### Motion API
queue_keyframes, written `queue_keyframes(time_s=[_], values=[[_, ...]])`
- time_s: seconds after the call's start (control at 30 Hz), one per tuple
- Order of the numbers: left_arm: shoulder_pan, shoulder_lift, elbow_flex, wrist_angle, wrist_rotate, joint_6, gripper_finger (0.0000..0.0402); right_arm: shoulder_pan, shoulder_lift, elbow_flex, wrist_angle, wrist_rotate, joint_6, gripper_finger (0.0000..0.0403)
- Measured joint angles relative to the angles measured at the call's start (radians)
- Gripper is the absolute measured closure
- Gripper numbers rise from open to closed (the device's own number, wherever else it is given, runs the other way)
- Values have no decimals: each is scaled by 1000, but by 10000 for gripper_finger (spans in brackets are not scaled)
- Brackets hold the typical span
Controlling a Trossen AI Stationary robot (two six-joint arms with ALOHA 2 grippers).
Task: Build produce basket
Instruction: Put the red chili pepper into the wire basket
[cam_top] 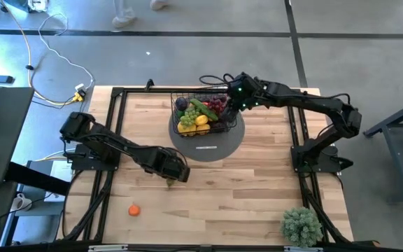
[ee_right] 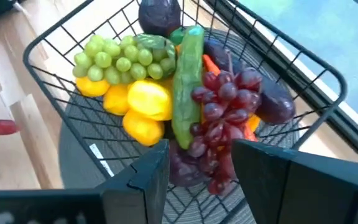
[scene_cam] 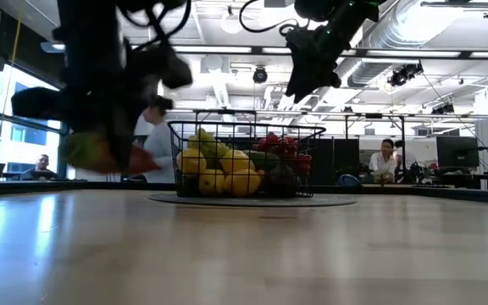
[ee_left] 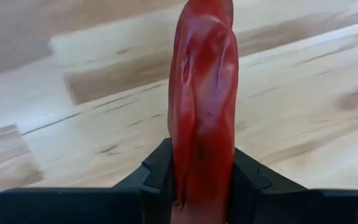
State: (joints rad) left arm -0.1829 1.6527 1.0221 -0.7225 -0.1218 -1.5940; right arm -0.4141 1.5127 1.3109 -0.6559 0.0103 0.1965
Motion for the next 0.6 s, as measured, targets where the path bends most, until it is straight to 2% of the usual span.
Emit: queue_keyframes(time_s=[0.3, 0.47, 0.6], values=[[20, -124, 81, -21, -186, 53, 319, -25, -6, 0, 10, -7, -48, 247], [69, -185, 122, -22, -248, 185, 319, -25, -6, 0, 31, -7, -41, 247], [143, -221, 156, -19, -264, 357, 319, -25, -6, 0, 38, -7, 1, 247]])
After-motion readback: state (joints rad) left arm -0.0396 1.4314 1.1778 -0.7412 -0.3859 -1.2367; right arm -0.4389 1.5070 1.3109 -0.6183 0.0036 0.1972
